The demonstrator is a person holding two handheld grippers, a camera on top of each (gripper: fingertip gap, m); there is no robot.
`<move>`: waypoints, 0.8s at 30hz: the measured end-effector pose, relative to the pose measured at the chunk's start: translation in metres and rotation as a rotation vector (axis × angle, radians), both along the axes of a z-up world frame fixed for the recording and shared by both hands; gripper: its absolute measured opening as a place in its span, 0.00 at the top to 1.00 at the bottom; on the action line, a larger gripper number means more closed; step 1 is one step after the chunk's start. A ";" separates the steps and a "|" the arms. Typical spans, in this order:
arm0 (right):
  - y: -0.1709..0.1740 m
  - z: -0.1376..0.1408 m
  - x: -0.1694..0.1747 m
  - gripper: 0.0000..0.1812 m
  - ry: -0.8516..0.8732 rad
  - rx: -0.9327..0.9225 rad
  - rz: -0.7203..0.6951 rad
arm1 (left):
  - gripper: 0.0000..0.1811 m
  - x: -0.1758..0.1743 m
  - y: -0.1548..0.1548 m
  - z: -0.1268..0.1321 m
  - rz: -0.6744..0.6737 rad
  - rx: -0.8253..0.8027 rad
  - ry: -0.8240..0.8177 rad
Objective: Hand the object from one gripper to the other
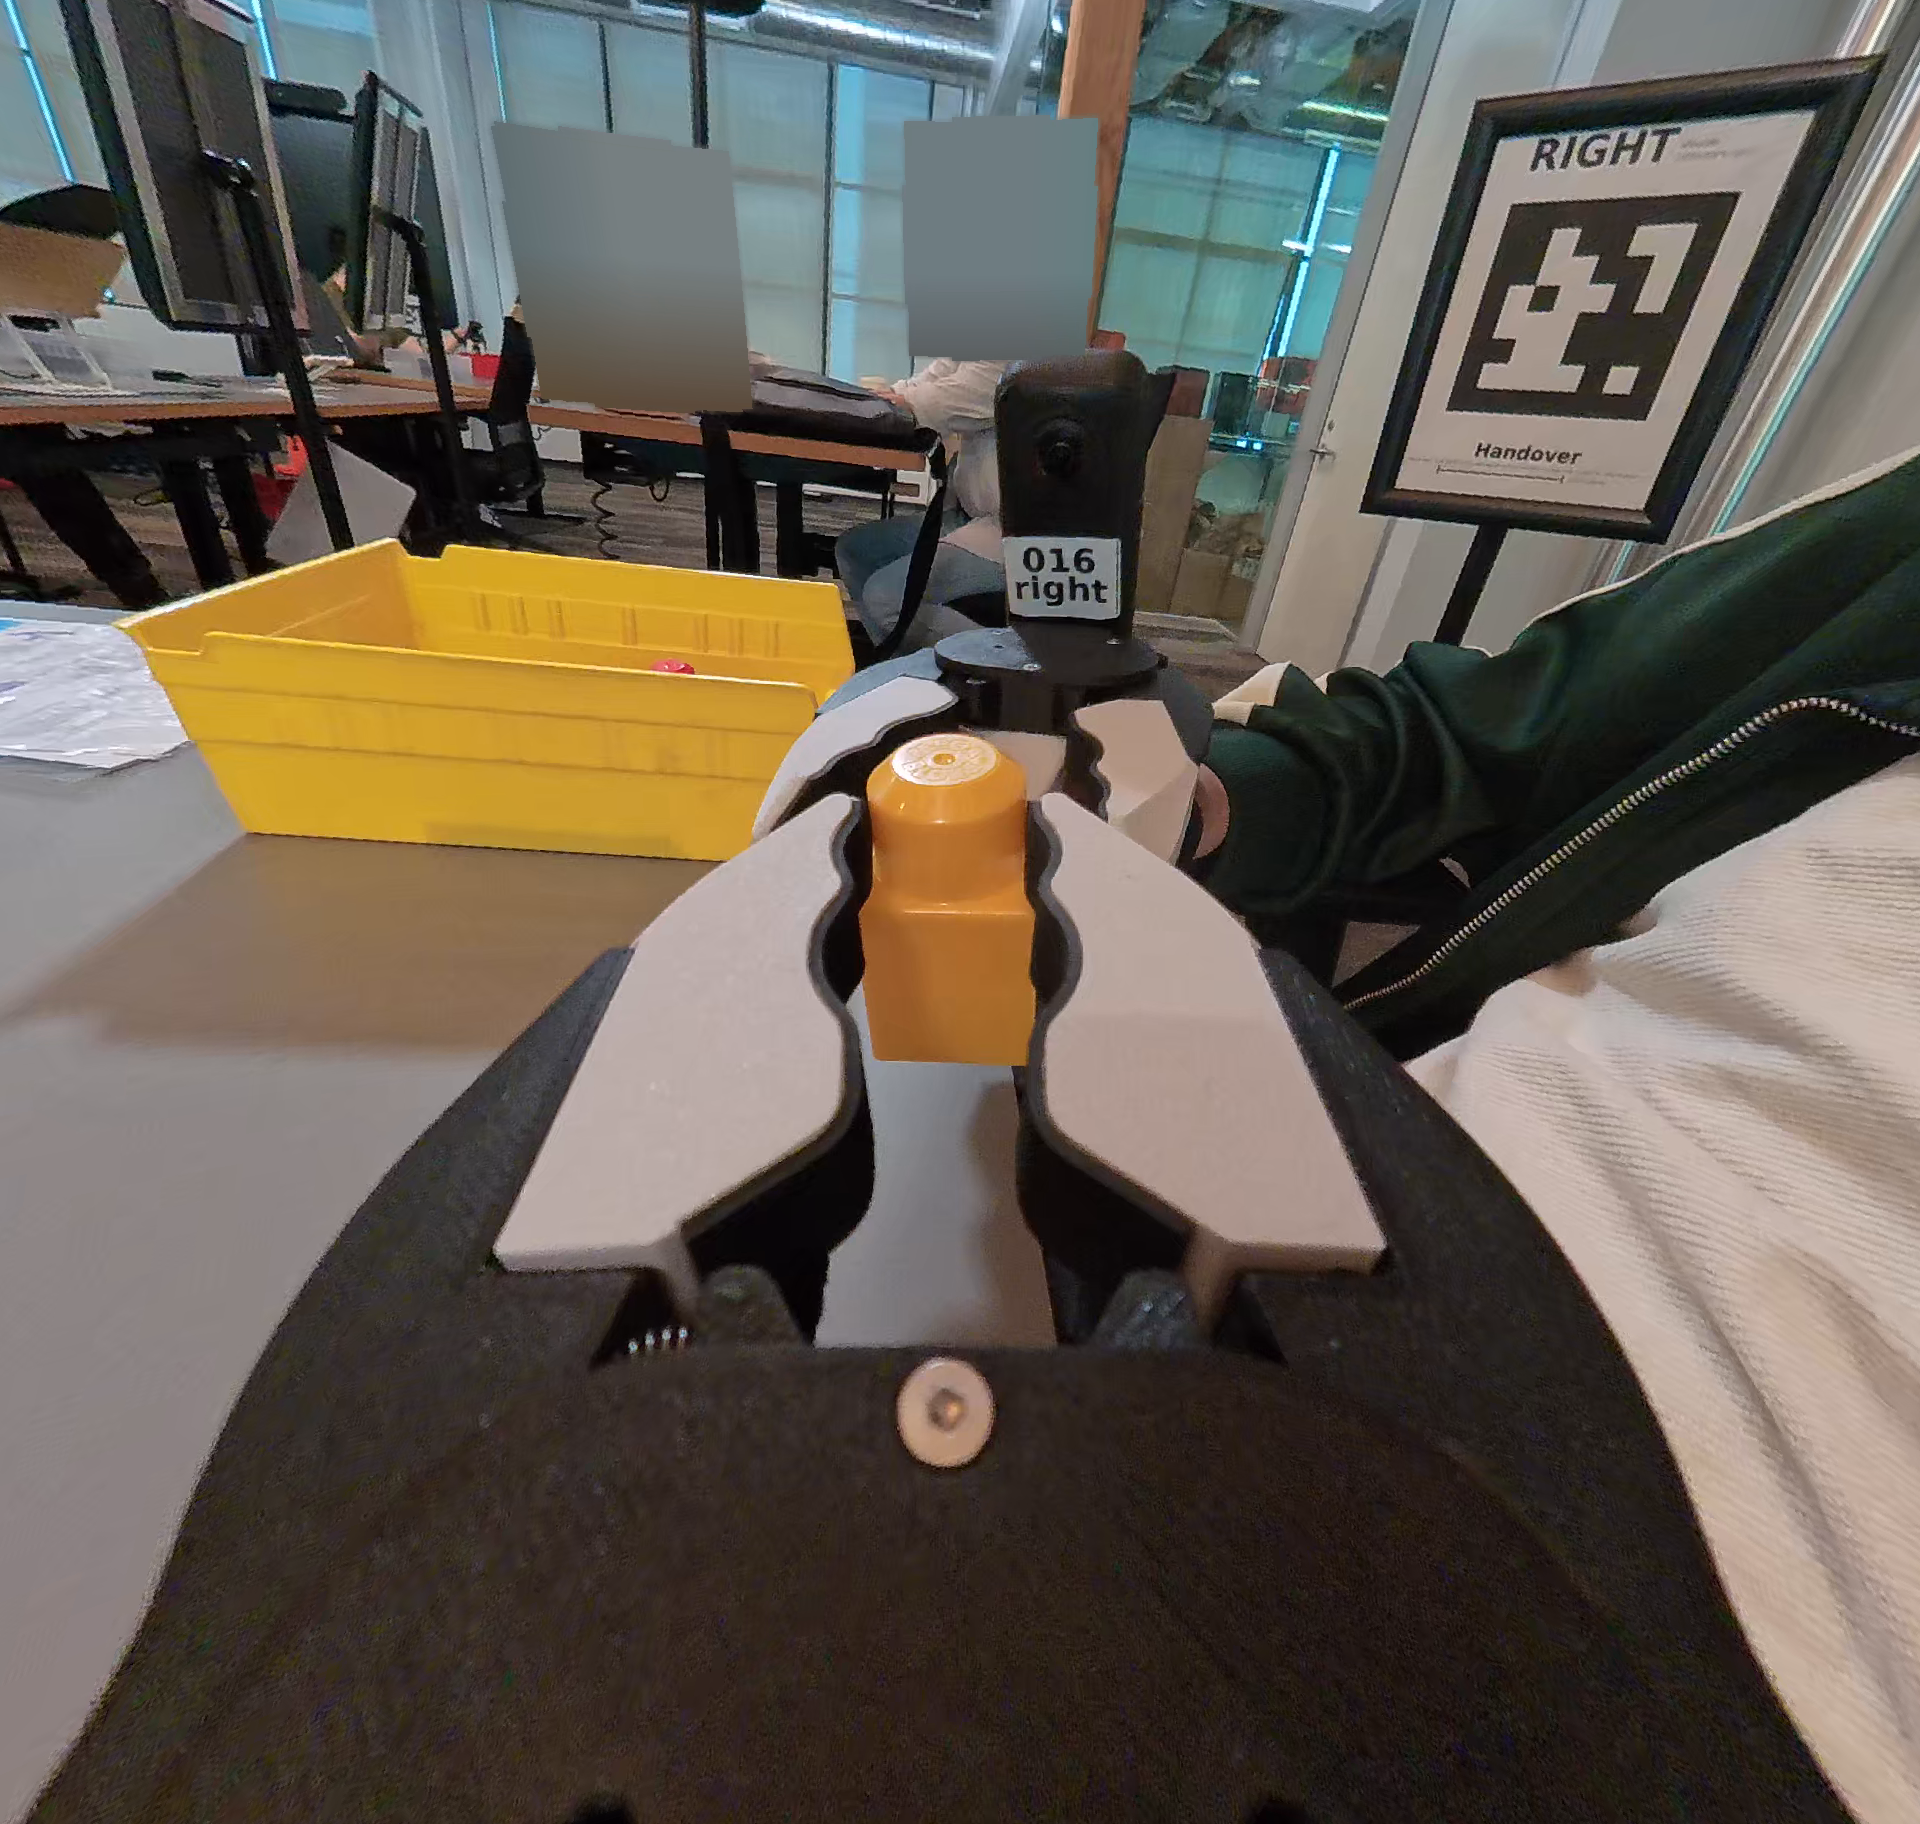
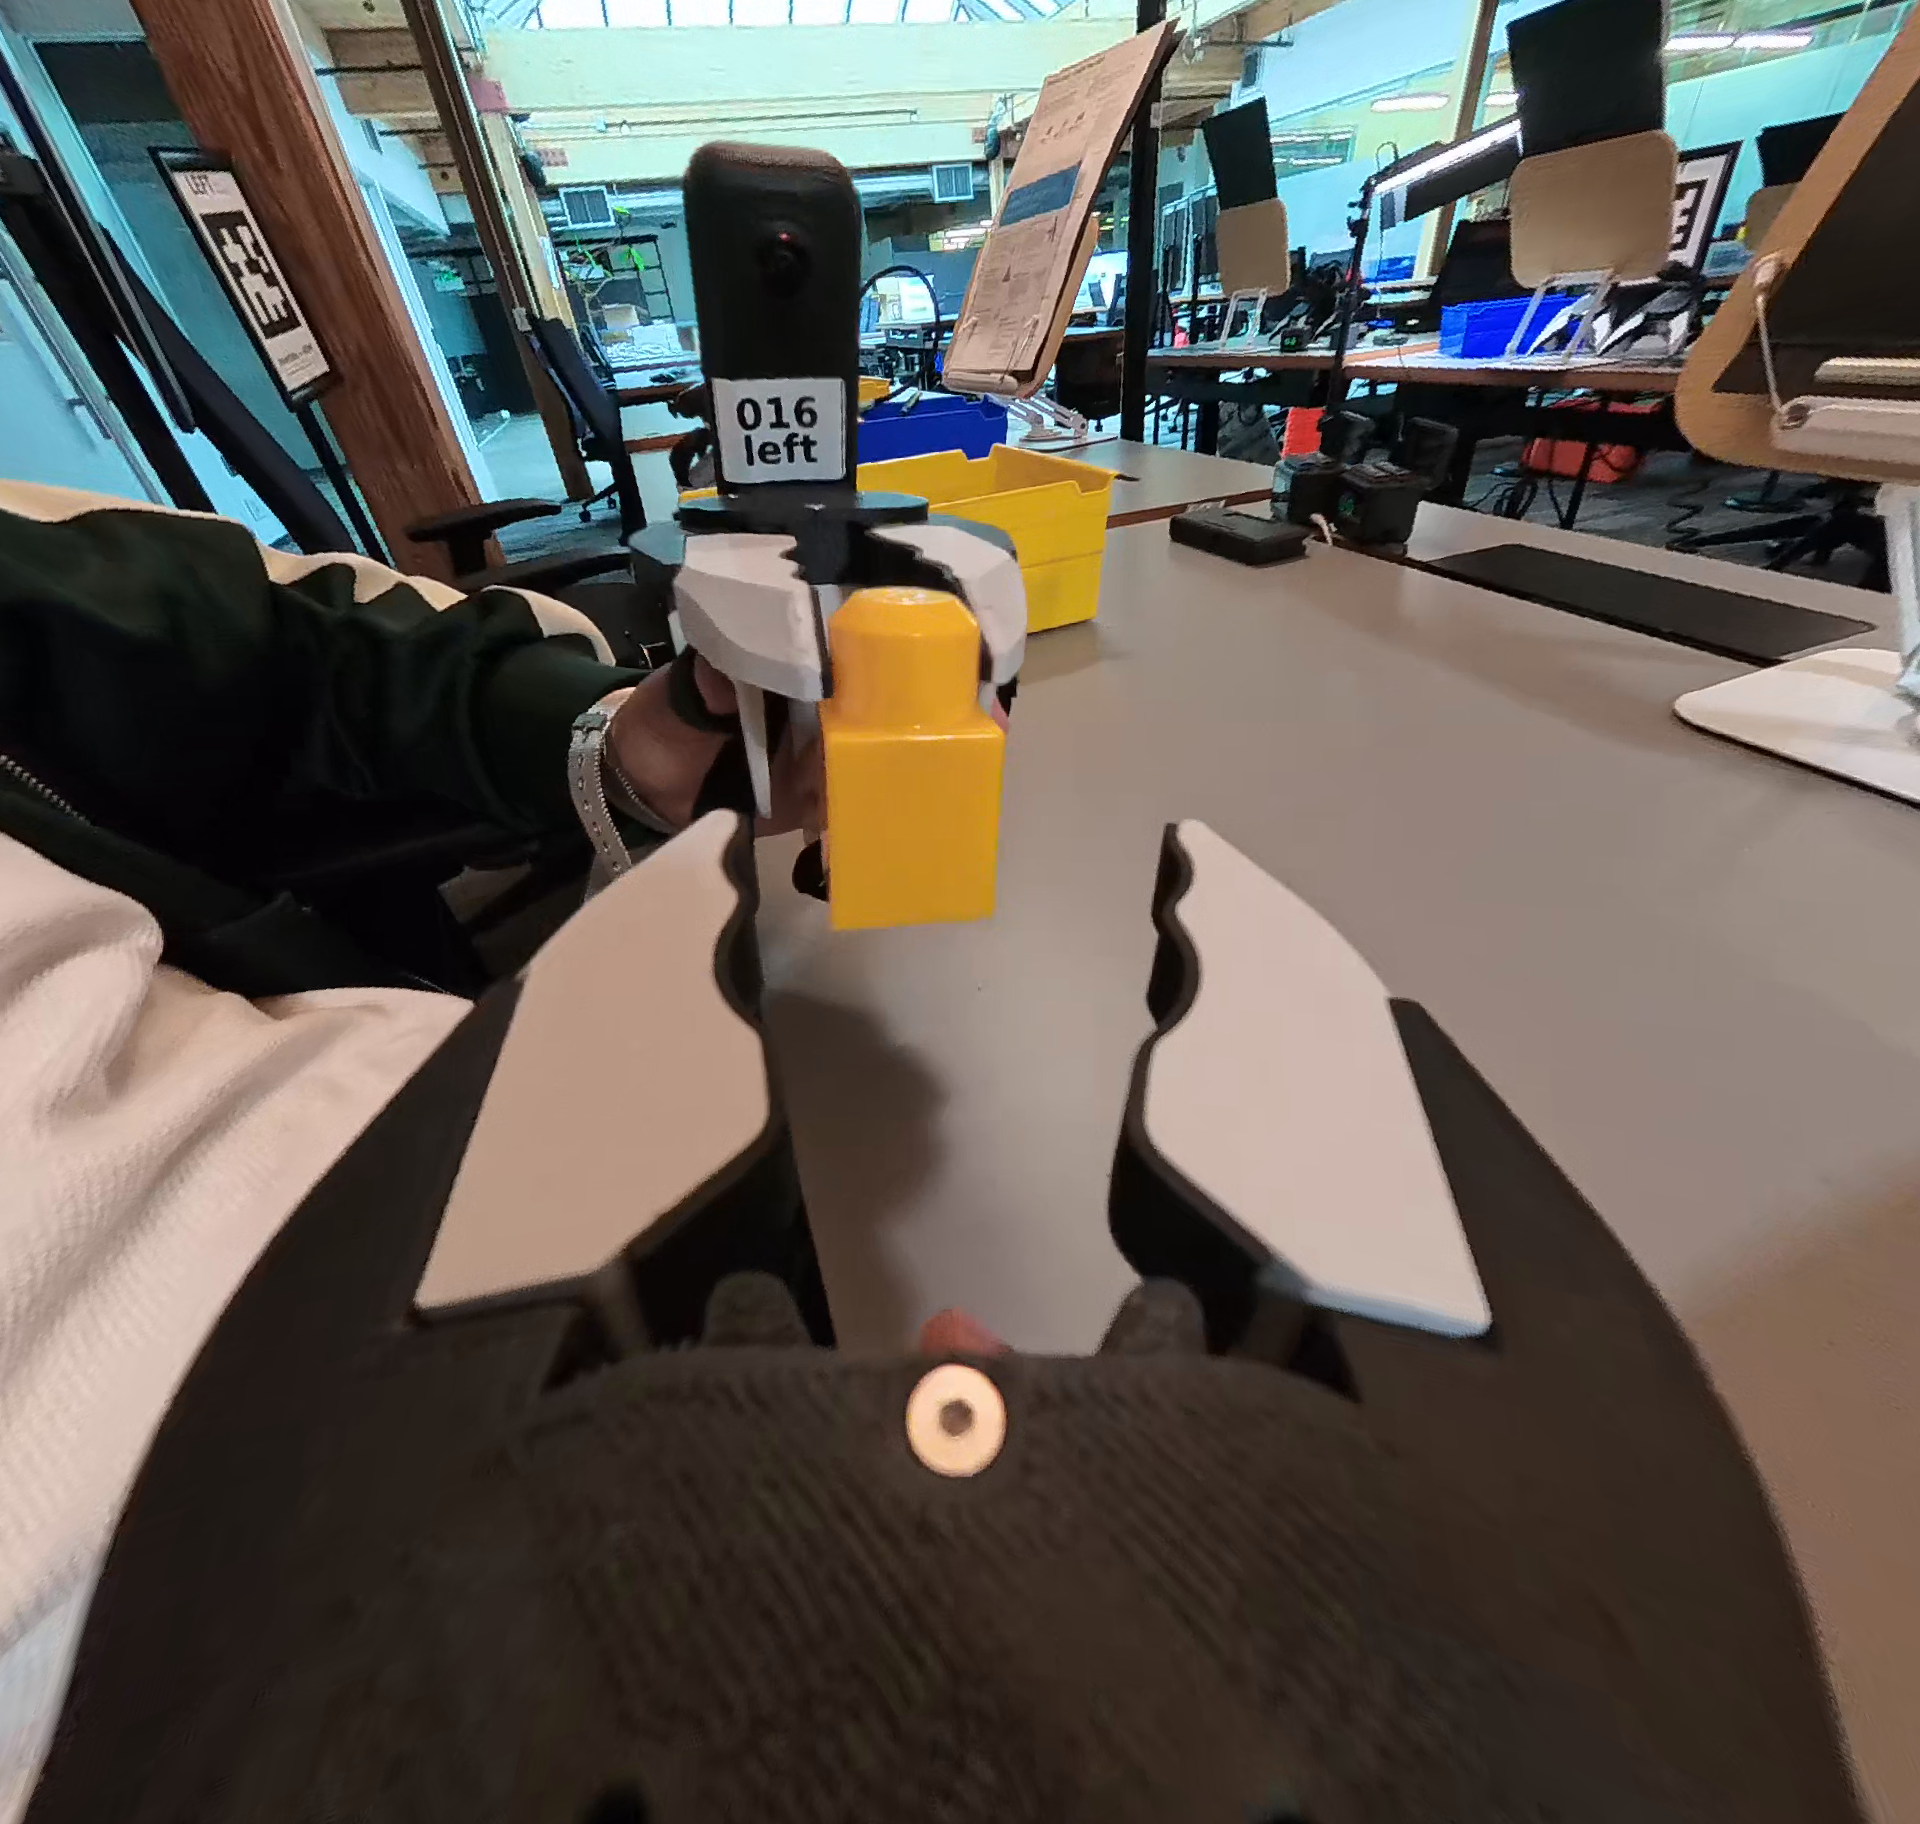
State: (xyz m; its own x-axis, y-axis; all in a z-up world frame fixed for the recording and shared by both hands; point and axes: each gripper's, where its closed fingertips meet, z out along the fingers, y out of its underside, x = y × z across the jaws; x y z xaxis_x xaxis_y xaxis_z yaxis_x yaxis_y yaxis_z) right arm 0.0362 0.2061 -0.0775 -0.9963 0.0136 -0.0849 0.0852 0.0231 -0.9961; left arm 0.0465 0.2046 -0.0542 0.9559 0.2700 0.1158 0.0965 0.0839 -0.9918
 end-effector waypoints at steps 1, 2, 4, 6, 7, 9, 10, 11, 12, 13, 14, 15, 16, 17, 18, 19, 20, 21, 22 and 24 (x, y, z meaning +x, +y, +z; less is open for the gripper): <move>0.000 0.000 0.001 0.60 0.004 0.005 0.002 | 0.85 0.000 0.000 -0.001 0.000 0.001 -0.004; -0.001 -0.001 0.002 0.61 0.011 0.013 0.002 | 0.85 0.000 0.000 -0.001 -0.001 0.000 -0.008; -0.002 -0.003 0.003 0.63 0.028 0.032 -0.005 | 0.85 0.000 0.002 -0.003 0.002 -0.005 -0.009; -0.005 -0.005 0.006 0.63 0.044 0.050 -0.006 | 0.85 0.000 0.004 -0.004 0.007 -0.013 -0.010; -0.006 -0.007 0.008 0.64 0.049 0.058 -0.002 | 0.85 0.001 0.005 -0.004 0.010 -0.015 -0.010; -0.009 -0.010 0.011 0.69 0.050 0.073 0.010 | 0.85 0.003 0.007 -0.004 0.007 -0.013 -0.012; -0.009 -0.010 0.014 0.72 0.049 0.075 0.020 | 0.85 0.004 0.009 -0.005 0.004 -0.012 -0.014; -0.010 -0.009 0.016 0.78 0.050 0.070 0.031 | 0.85 0.005 0.010 -0.005 0.001 -0.011 -0.014; -0.009 -0.008 0.017 0.79 0.052 0.065 0.031 | 0.85 0.006 0.011 -0.004 -0.002 -0.011 -0.013; -0.009 -0.006 0.017 0.79 0.051 0.061 0.031 | 0.85 0.007 0.012 -0.003 -0.007 -0.001 -0.011; -0.008 -0.004 0.016 0.79 0.046 0.057 0.025 | 0.85 0.008 0.012 -0.001 -0.005 0.006 -0.008; -0.006 -0.001 0.016 0.79 0.042 0.049 0.022 | 0.85 0.007 0.011 0.000 0.004 0.010 -0.008; -0.004 0.004 0.014 0.79 0.040 0.038 0.016 | 0.81 0.005 0.010 0.002 0.022 0.022 -0.005; 0.000 0.011 0.011 0.80 0.041 0.030 0.001 | 0.74 0.003 0.008 0.005 0.044 0.038 0.001; 0.006 0.020 0.006 0.79 0.054 0.020 -0.026 | 0.69 0.001 0.007 0.008 0.064 0.050 0.007; 0.014 0.031 -0.003 0.79 0.081 0.013 -0.070 | 0.65 -0.002 0.005 0.009 0.085 0.057 0.014; 0.025 0.045 -0.017 0.79 0.114 0.009 -0.133 | 0.62 -0.004 0.003 0.011 0.105 0.061 0.019; 0.039 0.058 -0.033 0.79 0.140 0.013 -0.206 | 0.61 -0.006 0.001 0.011 0.119 0.062 0.021; 0.057 0.068 -0.051 0.79 0.151 0.024 -0.290 | 0.60 -0.007 0.001 0.010 0.124 0.062 0.019; 0.103 0.078 -0.097 0.79 0.171 0.082 -0.502 | 0.60 -0.008 0.001 0.007 0.122 0.056 0.003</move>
State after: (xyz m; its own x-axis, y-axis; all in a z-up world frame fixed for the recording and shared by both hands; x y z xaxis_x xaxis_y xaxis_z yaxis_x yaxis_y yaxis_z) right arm -0.0607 0.3090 0.0004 -0.8650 0.4918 0.0995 -0.0576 0.0998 -0.9933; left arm 0.0383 0.2058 -0.0468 0.9168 0.3771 0.1313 0.0794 0.1500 -0.9855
